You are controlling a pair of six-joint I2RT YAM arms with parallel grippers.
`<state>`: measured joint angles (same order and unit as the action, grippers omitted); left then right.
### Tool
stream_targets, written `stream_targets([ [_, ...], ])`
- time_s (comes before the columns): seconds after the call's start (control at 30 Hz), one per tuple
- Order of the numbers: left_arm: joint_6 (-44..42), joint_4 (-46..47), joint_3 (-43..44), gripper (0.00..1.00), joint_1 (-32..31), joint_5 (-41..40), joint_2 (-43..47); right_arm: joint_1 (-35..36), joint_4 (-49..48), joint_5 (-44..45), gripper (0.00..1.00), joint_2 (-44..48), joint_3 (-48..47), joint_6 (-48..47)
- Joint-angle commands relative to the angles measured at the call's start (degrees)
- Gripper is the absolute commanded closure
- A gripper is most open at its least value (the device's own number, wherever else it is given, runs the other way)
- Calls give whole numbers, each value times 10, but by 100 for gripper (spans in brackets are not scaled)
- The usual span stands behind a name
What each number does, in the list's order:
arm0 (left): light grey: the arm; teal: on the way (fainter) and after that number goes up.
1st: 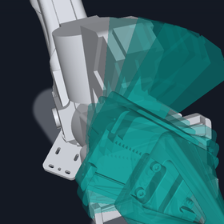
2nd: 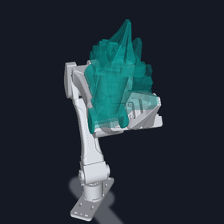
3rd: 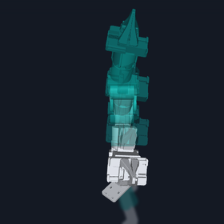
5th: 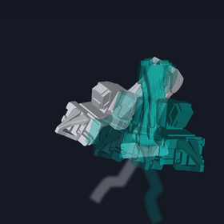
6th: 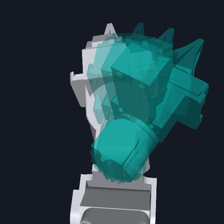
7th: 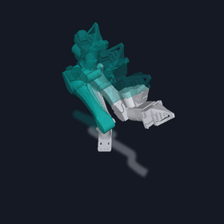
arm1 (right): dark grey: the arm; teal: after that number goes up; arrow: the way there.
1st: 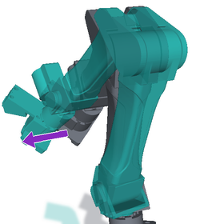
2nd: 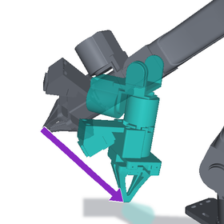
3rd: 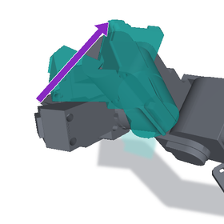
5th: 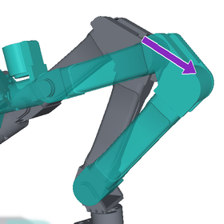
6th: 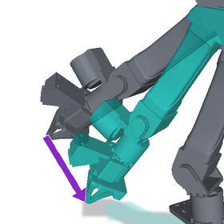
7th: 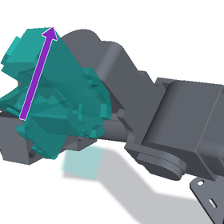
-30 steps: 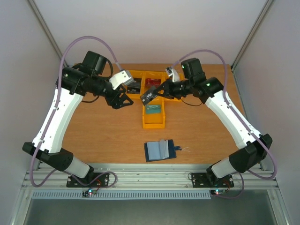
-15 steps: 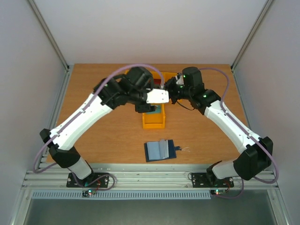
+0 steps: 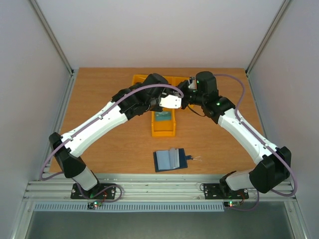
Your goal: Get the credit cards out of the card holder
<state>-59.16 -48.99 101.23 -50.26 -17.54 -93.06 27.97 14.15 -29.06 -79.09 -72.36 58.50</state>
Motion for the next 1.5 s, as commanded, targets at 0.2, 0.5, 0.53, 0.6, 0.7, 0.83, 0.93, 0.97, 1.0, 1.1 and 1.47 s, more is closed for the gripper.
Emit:
stream_targets([
  [0.2,-54,83,-24,99,-2,-47,5,3,-56,-23,99,10,9,23],
  [0.5,-24,27,-32,100,14,-12,14,-35,-23,-27,48,20,25,-31],
  [0.53,-25,24,-36,100,20,-5,15,-45,-7,-25,42,23,25,-47],
  [0.6,-27,15,-41,100,37,12,14,-63,30,-24,31,30,23,-81],
  [0.7,-39,-6,-45,100,70,51,6,-92,104,-12,17,39,4,-153],
  [0.83,-62,25,-73,100,124,65,-22,-120,202,18,1,48,-30,-249],
  [0.93,-73,61,-77,100,167,71,-57,-144,233,21,1,59,-38,-287],
  [0.97,-72,66,-66,100,182,75,-81,-151,243,23,2,61,-42,-299],
  [1.0,-68,71,-52,100,195,76,-102,-157,256,26,1,61,-47,-313],
  [1.1,-45,80,2,100,222,77,-161,-170,294,45,2,60,-64,-360],
  [1.47,-44,123,153,100,266,102,-330,-200,327,36,1,9,-88,-416],
])
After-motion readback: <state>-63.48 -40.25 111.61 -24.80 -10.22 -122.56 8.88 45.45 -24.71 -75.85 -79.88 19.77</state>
